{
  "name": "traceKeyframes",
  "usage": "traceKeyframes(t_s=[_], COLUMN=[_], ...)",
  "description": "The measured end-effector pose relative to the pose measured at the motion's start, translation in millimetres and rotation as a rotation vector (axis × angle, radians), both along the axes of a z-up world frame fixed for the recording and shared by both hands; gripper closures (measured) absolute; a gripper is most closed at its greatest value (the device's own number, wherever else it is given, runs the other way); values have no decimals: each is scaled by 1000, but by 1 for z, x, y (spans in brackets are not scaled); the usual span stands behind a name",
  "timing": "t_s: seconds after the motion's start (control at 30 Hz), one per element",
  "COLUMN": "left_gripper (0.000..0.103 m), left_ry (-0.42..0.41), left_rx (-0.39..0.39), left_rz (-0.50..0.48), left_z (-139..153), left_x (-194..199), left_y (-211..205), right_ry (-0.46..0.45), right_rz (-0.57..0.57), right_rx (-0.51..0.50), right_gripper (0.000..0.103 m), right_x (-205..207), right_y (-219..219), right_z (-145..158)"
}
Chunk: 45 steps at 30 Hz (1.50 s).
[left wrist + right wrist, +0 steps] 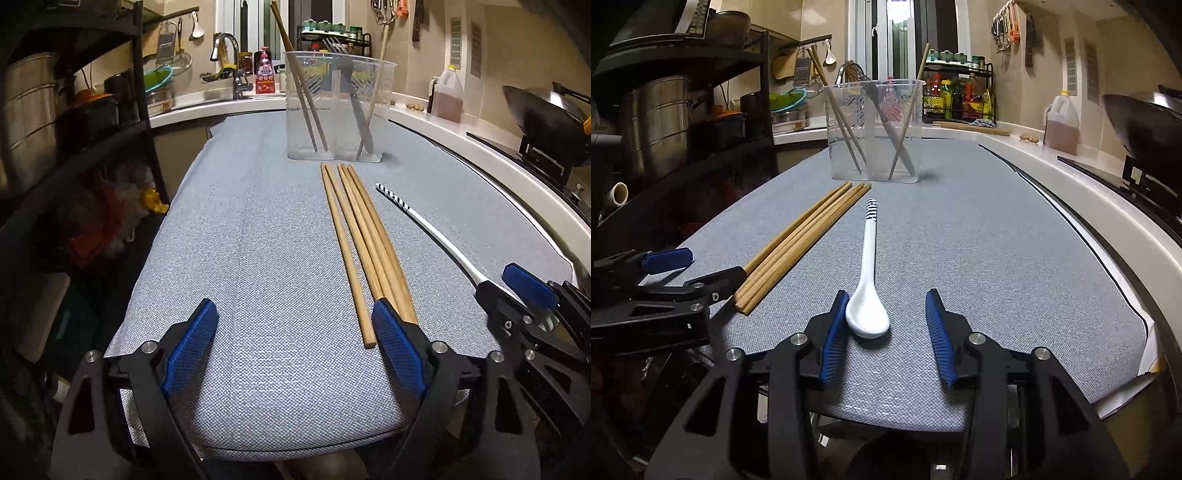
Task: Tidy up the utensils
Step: 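Grasp the white spoon with the right tool while the left tool grasps a chopstick, then lift the spoon with the right tool while the left tool lifts the chopstick toward the container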
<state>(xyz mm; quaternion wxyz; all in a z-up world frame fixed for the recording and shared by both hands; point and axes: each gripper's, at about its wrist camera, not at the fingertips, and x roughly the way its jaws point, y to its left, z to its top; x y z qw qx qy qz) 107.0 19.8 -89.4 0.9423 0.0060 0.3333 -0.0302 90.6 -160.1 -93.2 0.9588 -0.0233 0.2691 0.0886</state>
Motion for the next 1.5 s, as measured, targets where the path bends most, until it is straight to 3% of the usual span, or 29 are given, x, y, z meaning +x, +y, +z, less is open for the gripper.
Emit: traceKeyframes(t_s=[0.07, 0.23, 0.3, 0.33, 0.53, 0.77, 0.83, 0.97, 1.27, 1.5], left_gripper=[35, 87, 96, 96, 97, 97, 97, 97, 97, 97], left_ry=[-10, -11, 0, 5, -16, -37, -51, -60, -187, -233], left_rx=[-1, -16, -31, -43, -67, -62, -56, -58, -67, -94], left_rz=[-16, -82, -97, -101, -112, -122, -116, -110, -128, -145], left_z=[1, 3, 3, 3, 6, 5, 4, 8, 58, 89], left_x=[-1, 2, 3, 3, -1, -3, -4, -4, -10, -3], left_y=[-2, -7, -7, -6, -2, 0, 0, 1, 2, 7], right_ry=[-10, -16, -25, -29, -34, -35, -37, -40, -41, -69], right_rz=[-2, 25, 36, 46, 77, 61, 53, 65, 74, 73], right_rx=[-26, -57, -71, -75, -96, -134, -133, -130, -24, 38], right_gripper=[60, 72, 78, 84, 92, 91, 87, 92, 92, 92], right_x=[-1, -2, -3, -4, -5, -5, -6, -6, -4, 0], right_y=[0, 3, 5, 6, 10, 9, 8, 6, 0, -3], right_z=[1, 3, 5, 6, 7, 4, 3, 3, 30, 60])
